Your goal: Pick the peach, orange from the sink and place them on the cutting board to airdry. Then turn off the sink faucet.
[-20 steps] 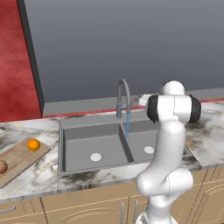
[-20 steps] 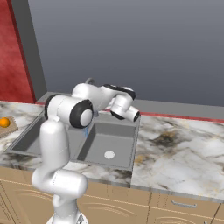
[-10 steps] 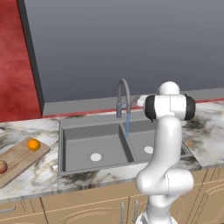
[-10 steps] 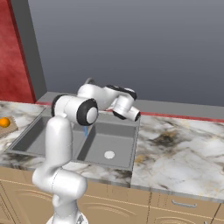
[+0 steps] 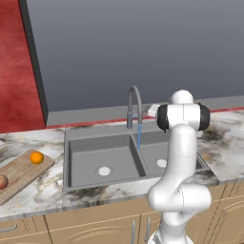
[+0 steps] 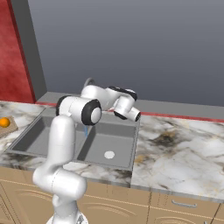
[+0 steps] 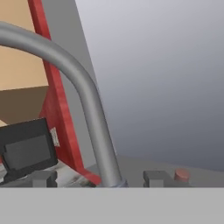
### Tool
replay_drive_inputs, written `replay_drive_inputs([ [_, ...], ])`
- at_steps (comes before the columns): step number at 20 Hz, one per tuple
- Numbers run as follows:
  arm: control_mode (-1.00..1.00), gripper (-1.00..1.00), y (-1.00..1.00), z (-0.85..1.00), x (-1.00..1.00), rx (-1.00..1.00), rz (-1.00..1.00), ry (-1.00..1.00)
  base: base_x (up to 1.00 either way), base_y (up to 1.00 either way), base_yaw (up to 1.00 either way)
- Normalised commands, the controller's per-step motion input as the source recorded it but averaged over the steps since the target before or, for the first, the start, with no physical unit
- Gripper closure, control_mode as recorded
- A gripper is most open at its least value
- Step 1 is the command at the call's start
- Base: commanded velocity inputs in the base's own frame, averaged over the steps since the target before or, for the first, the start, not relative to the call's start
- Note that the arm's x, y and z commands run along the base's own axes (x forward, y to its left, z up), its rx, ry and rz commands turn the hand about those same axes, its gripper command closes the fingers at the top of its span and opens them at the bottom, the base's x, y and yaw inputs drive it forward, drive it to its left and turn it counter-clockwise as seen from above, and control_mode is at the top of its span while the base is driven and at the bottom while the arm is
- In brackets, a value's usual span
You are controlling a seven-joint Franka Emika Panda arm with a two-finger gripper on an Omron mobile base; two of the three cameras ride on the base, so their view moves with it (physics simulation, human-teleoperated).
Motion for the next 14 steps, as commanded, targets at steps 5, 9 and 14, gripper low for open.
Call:
replay_drive_inputs([
  [5, -1.00, -1.00, 0.39, -0.21, 0.25, 0.00, 0.01, 0.00, 0.00, 0.00, 0.00],
  [9, -1.00, -1.00, 0.35, -0.25, 0.19, 0.00, 0.01, 0.00, 0.00, 0.00, 0.00],
  [14, -1.00, -1.00, 0.72, -0.14, 0.13, 0.00, 0.00, 0.00, 0.00, 0.00, 0.00],
])
